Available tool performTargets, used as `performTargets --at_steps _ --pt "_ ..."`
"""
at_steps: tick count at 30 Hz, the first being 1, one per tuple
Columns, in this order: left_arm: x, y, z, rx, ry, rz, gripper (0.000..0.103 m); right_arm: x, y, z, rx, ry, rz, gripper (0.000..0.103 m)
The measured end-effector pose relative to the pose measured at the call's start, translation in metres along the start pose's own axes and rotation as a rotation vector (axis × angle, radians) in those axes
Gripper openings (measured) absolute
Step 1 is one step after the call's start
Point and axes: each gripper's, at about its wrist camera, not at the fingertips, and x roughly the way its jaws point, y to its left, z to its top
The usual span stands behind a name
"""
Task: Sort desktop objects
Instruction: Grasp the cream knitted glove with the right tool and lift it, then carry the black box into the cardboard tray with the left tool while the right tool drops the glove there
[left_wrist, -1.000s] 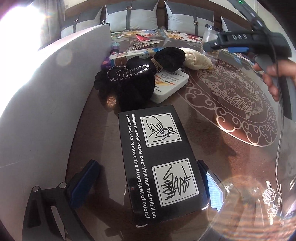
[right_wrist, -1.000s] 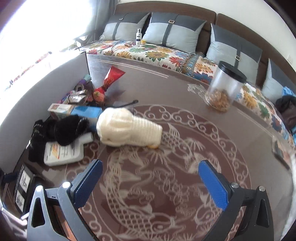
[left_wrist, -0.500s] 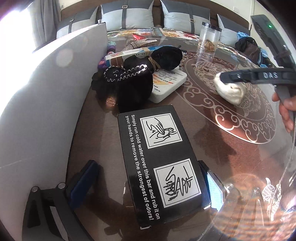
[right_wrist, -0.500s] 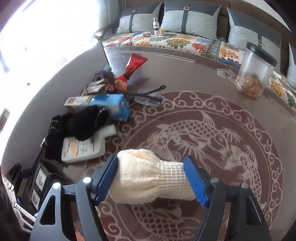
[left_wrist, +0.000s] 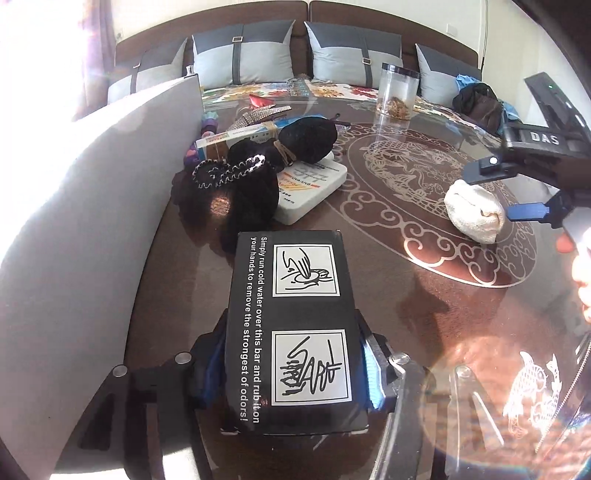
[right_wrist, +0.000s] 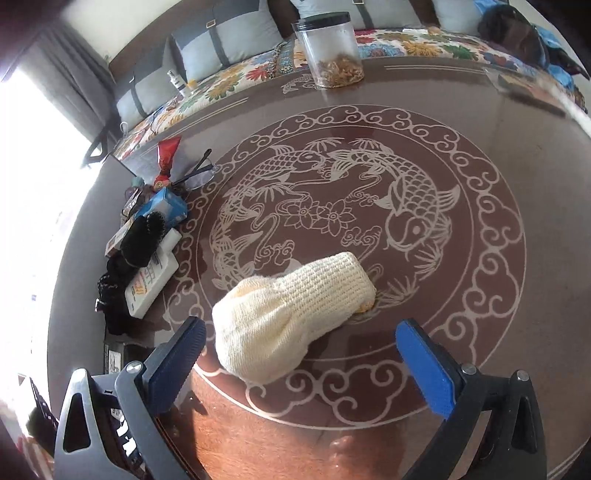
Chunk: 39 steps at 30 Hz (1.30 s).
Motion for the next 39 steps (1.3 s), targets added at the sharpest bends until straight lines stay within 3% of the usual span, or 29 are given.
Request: performTargets --at_steps 3,4,5,7,15,20,22,26,32,37,39 --pt "-0.002 0.001 0.000 -0.019 -0.016 -0.028 0.058 0.025 0.020 0.006 -0.010 0.030 -0.051 0.098" --pt "-0.003 0.003 0.000 -0.032 -0.019 -0.048 0.058 0.031 0.028 0.003 -0.044 0.042 -0.077 0.080" --pt "-0.004 0.005 0.000 -0.049 -0.019 -0.071 0.058 0.032 0.036 -0.001 -0.090 0.037 -0.089 0.070" --pt "-0.009 0.009 0.000 -0.070 -0.030 -0.101 0.058 0.021 0.048 -0.011 -0.172 0.021 -0.082 0.057" --pt "-0.053 0.018 0.009 -0.157 -0.132 -0.227 0.058 -0.067 0.051 -0.067 -0.473 -0.114 -0.126 0.055" --pt "-0.115 0.047 0.016 -0.270 -0.219 -0.282 0.058 -0.104 0.061 -0.082 -0.536 -0.150 -0.098 0.055" --pt "-0.137 0.071 0.022 -0.295 -0.259 -0.253 0.058 -0.113 0.084 -0.081 -0.555 -0.166 -0.048 0.056" --pt "-0.163 0.139 0.028 -0.334 -0.276 -0.116 0.058 -0.117 0.158 -0.086 -0.594 -0.190 0.117 0.056" --pt "-0.151 0.240 0.021 -0.385 -0.160 0.107 0.057 -0.101 0.299 -0.113 -0.724 -0.185 0.350 0.056" --pt "-0.114 0.277 0.004 -0.384 0.020 0.185 0.059 -0.050 0.378 -0.140 -0.822 -0.073 0.371 0.058" --pt "-0.107 0.283 -0.006 -0.394 0.051 0.201 0.059 -0.030 0.389 -0.149 -0.840 -0.021 0.340 0.069"
